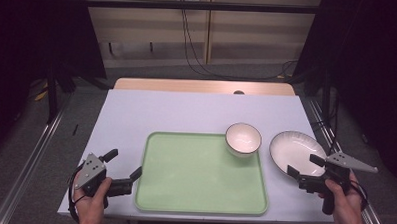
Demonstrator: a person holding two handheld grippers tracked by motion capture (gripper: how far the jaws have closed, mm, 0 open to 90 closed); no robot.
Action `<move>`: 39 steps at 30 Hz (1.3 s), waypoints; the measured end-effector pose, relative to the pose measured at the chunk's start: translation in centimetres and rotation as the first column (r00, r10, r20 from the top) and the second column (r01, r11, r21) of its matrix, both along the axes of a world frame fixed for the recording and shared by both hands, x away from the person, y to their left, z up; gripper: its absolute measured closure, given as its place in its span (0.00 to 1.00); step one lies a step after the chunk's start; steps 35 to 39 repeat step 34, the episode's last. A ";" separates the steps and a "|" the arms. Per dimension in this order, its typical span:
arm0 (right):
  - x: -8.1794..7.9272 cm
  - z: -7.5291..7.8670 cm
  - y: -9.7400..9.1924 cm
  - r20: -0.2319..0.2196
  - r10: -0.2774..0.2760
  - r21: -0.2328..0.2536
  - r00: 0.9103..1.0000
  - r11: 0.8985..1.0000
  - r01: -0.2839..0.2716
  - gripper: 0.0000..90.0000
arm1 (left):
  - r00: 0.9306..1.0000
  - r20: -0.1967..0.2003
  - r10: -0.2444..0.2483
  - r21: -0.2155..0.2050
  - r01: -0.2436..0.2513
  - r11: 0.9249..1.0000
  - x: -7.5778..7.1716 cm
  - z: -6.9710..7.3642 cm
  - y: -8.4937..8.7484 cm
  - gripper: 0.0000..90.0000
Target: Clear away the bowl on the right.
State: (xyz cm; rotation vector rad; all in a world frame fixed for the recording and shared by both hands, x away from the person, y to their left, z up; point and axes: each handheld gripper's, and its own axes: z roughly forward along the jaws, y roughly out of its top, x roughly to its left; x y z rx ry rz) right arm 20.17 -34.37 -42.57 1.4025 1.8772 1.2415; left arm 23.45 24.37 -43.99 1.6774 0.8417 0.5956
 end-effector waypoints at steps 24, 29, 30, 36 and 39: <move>-3.2 -2.1 0.6 0.059 -0.053 -0.015 0.997 0.998 0.054 0.03 | 1.000 0.000 0.008 -0.003 -0.008 1.000 -0.2 0.0 -0.1 0.02; -3.2 -1.9 0.4 0.084 -0.050 -0.024 0.995 0.998 0.052 0.03 | 1.000 0.001 0.004 -0.006 -0.004 1.000 -0.2 0.1 0.0 0.01; -3.3 -1.8 0.5 0.085 -0.043 -0.024 0.995 0.999 0.045 0.03 | 1.000 0.001 0.005 -0.007 -0.005 1.000 -0.2 0.1 0.0 0.01; -3.2 -1.9 0.5 0.088 -0.034 -0.034 0.995 0.999 0.038 0.03 | 1.000 0.001 0.009 -0.002 -0.009 1.000 -0.1 0.1 -0.1 0.02; -3.2 -1.9 0.5 0.088 -0.034 -0.034 0.995 0.999 0.038 0.03 | 1.000 0.001 0.009 -0.002 -0.009 1.000 -0.1 0.1 -0.1 0.02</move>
